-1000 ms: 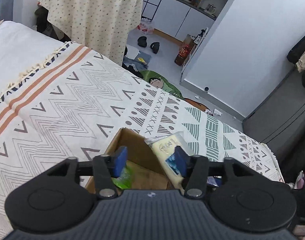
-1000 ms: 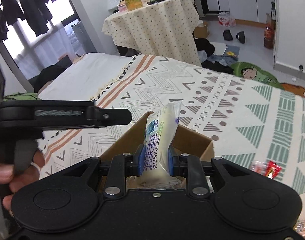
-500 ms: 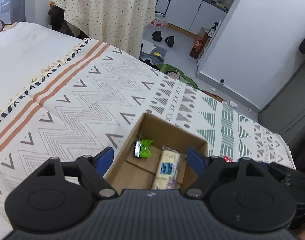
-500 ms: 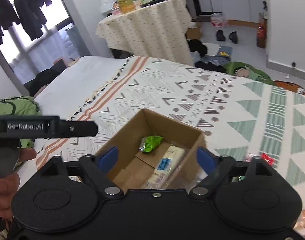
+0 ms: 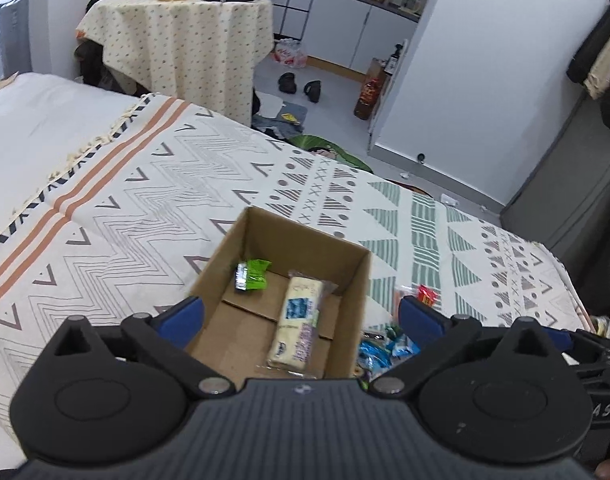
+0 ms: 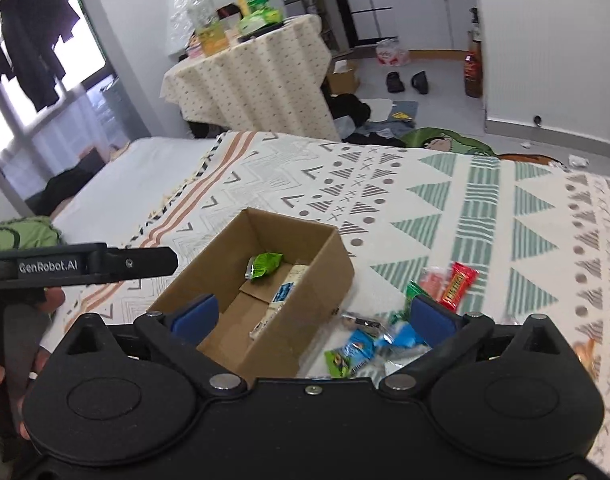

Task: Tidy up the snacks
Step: 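Raise both open tools out of the box back toward the snacks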

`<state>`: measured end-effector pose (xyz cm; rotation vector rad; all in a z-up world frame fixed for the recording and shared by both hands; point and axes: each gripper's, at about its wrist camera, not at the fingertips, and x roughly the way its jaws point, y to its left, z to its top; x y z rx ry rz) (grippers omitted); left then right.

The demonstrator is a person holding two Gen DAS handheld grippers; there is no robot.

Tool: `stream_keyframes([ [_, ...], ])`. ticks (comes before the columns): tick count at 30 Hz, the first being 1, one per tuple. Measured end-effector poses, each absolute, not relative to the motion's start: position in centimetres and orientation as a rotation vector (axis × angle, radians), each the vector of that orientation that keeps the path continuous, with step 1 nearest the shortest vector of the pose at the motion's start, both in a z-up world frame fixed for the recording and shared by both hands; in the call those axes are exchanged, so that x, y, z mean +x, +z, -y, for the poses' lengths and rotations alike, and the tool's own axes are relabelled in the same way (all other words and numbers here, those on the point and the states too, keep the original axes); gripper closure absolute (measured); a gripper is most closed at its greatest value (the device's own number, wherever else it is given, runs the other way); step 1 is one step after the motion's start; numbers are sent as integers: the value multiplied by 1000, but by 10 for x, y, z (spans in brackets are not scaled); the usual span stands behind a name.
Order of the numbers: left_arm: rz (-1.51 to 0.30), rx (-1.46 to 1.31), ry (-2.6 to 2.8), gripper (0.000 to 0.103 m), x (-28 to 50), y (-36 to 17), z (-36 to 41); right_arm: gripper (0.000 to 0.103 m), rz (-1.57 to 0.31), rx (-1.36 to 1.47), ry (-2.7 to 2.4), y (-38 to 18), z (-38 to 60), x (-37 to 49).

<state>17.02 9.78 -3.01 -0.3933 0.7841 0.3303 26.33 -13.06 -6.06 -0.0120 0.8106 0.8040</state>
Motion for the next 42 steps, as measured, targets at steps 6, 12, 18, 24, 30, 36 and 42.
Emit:
stream_keyframes([
  [6, -773, -363, 306, 0, 169, -27, -76, 0, -749, -30, 743, -64, 161, 259],
  [12, -782, -345, 294, 0, 174, -29, -55, 0, -806, 23, 667, -80, 192, 268],
  [18, -817, -351, 254, 0, 181, -38, -32, 1, -828, 63, 626, -91, 218, 272],
  [24, -819, -341, 241, 0, 187, -46, -10, 19, -874, 140, 549, -110, 249, 289],
  [30, -833, -343, 214, 1, 200, -60, 7, 31, -910, 185, 488, -131, 273, 296],
  [36, -862, -388, 198, 3, 213, -77, 20, 37, -928, 228, 450, -146, 288, 302],
  [42, -898, -397, 191, 13, 230, -100, 32, 44, -948, 282, 420, -162, 303, 316],
])
